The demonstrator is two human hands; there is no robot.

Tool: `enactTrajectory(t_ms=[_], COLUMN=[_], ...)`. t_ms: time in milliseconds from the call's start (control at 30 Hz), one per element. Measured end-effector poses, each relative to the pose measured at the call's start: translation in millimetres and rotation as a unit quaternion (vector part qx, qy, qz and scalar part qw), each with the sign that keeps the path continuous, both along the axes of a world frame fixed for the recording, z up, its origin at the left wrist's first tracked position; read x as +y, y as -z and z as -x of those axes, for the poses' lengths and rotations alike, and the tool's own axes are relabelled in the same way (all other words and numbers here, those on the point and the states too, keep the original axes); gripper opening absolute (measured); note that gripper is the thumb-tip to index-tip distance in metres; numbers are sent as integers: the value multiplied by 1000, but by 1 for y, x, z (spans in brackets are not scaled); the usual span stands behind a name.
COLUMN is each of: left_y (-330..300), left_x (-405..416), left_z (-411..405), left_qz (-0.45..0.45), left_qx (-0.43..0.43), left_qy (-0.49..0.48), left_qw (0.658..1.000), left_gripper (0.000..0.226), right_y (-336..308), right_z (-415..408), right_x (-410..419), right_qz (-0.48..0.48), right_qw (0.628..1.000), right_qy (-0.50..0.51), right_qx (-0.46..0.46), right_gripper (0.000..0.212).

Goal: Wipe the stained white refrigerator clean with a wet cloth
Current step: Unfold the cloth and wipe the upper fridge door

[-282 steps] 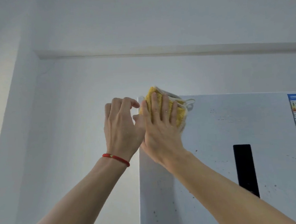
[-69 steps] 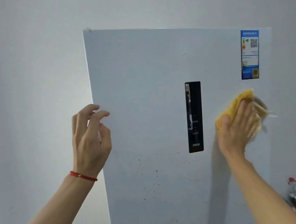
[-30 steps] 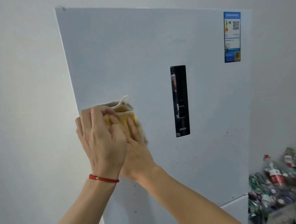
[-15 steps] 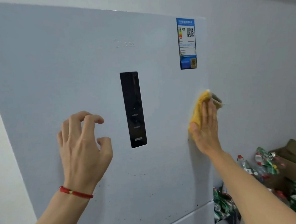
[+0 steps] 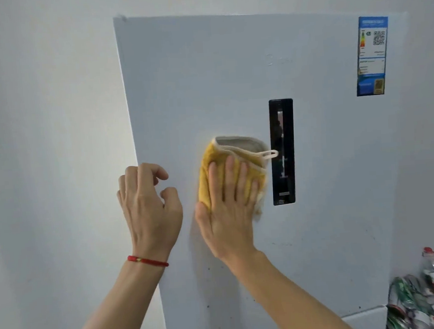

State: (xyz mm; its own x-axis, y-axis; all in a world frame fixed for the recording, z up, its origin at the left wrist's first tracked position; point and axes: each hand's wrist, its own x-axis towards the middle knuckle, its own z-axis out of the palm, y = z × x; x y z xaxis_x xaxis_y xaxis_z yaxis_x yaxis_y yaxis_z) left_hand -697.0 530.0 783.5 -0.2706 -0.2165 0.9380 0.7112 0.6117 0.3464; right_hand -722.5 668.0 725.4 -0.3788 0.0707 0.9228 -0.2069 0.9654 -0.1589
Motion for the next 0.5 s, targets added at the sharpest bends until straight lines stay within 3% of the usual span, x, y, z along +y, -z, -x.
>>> enactTrajectory(t_ms=[233,333,400,500], left_y=[33,54,69,97], left_x=[-83,-111,-128,-151], left_z=[0,-4,-11,-24], left_qz=[-40,-105,-165,-217], left_qx=[-66,-139,-189,-248], left_qy=[8,24,42,46], left_qw=[997,984,967,943], left_gripper=[28,23,17,19], right_y=[30,53,70,96], right_z=[20,19,9,-14], right_x=[-93,-114,-136,-164], right_qz=[-204,-275,-252,-51], right_qw=[976,956,947,900], right_qy=[-54,-98,-186,-355], right_qx=[61,18,-69,-249], right_gripper=[54,46,54,53])
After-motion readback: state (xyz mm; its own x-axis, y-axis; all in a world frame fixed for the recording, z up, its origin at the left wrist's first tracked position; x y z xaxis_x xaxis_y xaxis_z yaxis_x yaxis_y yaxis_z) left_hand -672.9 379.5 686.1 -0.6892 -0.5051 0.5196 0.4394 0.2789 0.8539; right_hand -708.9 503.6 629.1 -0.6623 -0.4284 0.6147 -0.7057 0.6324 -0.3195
